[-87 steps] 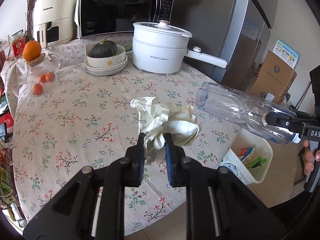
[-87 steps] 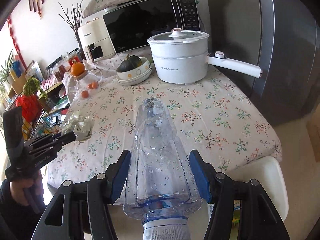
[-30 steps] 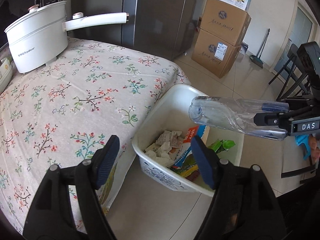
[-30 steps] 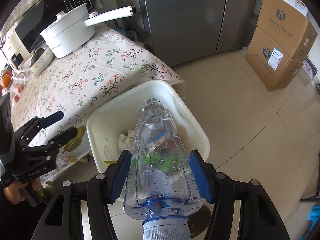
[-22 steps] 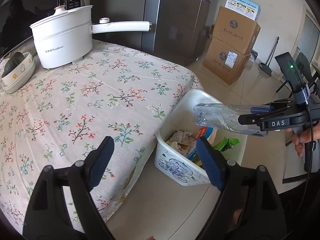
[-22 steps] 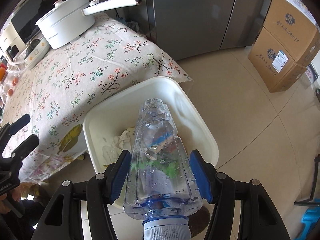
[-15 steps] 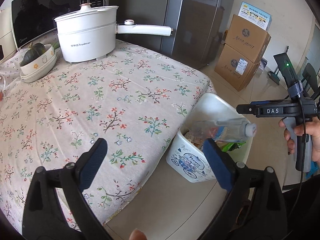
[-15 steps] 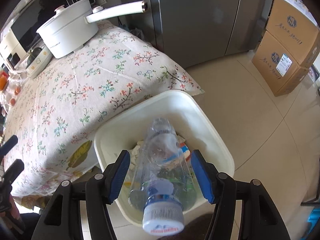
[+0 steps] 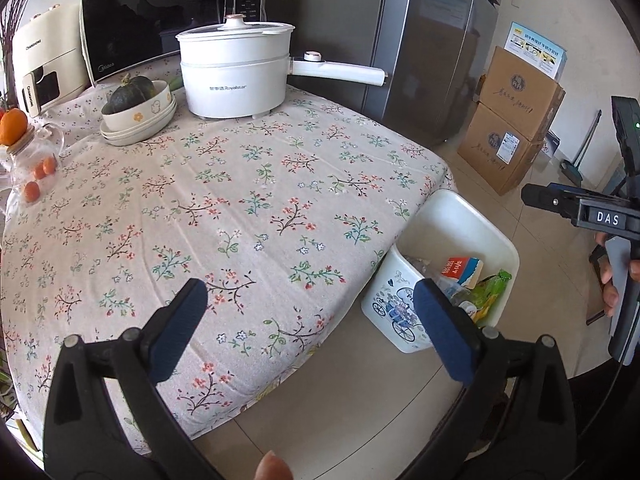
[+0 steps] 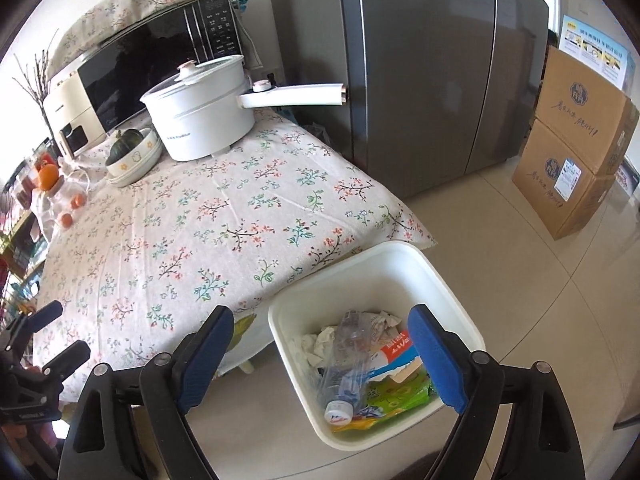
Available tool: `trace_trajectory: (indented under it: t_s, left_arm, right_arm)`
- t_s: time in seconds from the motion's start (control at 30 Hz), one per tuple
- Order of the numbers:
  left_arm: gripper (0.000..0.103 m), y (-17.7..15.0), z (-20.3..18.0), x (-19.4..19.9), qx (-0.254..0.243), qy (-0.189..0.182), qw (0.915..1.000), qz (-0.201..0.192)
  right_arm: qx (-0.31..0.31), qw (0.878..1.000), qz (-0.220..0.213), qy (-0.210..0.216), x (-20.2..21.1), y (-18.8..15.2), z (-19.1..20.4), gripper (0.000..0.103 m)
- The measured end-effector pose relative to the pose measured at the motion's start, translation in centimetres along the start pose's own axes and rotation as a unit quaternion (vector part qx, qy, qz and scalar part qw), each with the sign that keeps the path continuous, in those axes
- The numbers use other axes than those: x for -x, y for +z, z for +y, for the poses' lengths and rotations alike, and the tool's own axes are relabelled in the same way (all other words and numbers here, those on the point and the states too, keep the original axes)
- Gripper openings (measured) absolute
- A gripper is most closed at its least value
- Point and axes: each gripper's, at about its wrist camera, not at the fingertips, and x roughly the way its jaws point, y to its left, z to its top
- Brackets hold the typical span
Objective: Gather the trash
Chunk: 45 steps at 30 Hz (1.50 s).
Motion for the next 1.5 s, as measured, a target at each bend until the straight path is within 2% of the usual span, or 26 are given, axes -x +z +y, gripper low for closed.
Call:
trace_trajectory:
  t_s: [0.17, 0.33, 0.4, 0.63, 0.83, 1.13, 1.5]
  left_arm:
    - [0.102, -0.7, 0.4, 2.5, 0.004, 0.034, 0.9991, -0.023]
    - [0.102, -1.6, 0.7, 4.7, 0.014, 0.056, 0.9974, -0.043]
    - [0.102, -2.1, 0.8, 5.6, 0.019, 0.065, 0.9965, -0.048]
    - [0.102, -3.6, 1.6, 8.2, 0.044, 0.082, 0.9935, -0.065]
    - [0.102, -4.8, 2.1, 9.8, 0.066, 0.098, 0.9898, -0.08]
    - [0.102, -5.0, 1.6, 11.1, 0.071, 0.112, 0.9869, -0.092]
    - [0.102, -5.0, 0.3, 11.8, 0.061, 0.129, 0.9832, -0.114]
  right_arm:
    - [-0.007, 0.999, -0.031, 0.024, 2.9, -1.3, 1.3, 0.091]
    - [0.02, 0.998, -0.064, 0.01, 5.3, -3.0, 3.6, 0.093]
    - [0.025, 0.996, -0.08, 0.015, 6.4, -3.7, 4.3, 0.103]
    - [0.036, 0.991, -0.128, 0.019, 9.7, -6.1, 6.4, 0.103]
    - [0.04, 0.987, -0.154, 0.01, 11.1, -7.4, 7.6, 0.103]
    - [0.049, 0.985, -0.166, -0.007, 11.4, -8.3, 8.8, 0.103]
    - [0.025, 0.987, -0.159, -0.02, 11.2, -8.1, 7.8, 0.103]
